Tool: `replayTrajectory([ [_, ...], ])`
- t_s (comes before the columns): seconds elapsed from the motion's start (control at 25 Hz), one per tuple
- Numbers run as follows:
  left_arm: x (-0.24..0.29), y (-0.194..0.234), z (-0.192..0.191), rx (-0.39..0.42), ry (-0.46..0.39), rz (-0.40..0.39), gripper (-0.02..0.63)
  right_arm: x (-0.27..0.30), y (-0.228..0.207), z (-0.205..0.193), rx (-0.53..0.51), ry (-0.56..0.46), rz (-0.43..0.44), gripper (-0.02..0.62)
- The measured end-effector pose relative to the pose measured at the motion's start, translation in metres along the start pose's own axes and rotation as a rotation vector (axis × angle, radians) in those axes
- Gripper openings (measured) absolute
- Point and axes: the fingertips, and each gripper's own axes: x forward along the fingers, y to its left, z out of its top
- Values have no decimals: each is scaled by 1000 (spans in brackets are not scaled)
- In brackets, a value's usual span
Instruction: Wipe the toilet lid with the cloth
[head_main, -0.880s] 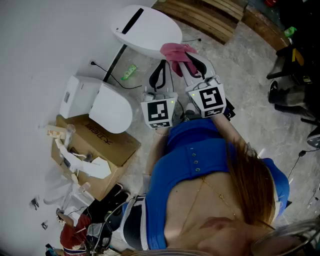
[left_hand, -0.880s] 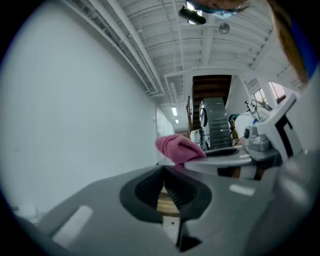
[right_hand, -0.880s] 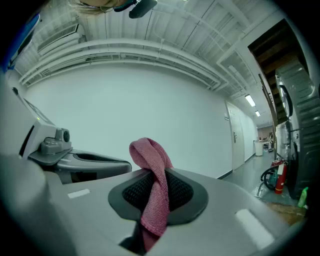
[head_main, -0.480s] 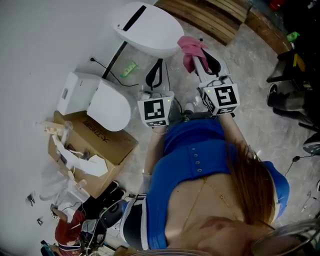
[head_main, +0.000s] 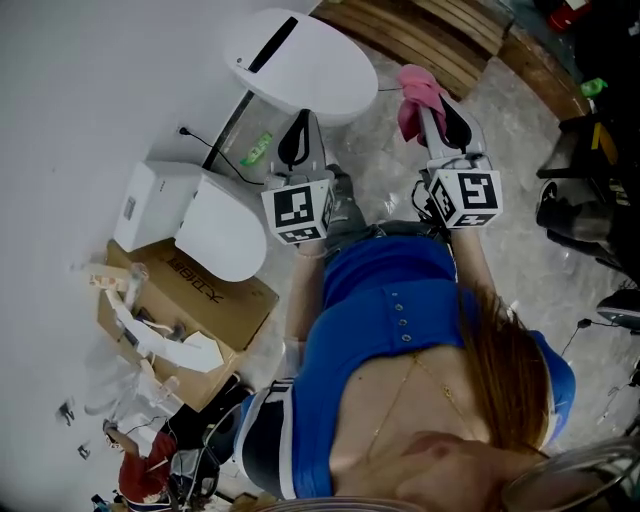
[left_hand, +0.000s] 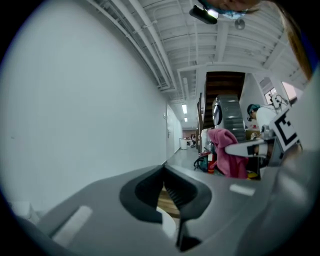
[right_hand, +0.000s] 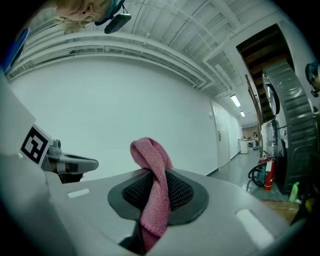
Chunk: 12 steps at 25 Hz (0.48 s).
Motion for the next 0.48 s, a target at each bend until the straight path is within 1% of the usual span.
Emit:
replayTrajectory([
  [0.2, 65, 61, -2, -8, 20, -7, 2, 96, 5, 3, 6, 17, -9, 67],
  [0.36, 114, 106, -8, -24, 63, -59, 3, 175, 27, 6, 27, 31, 26, 67],
  [0.48, 143, 134, -13, -26, 85, -72, 3, 221, 42, 6, 64, 37, 59, 67],
])
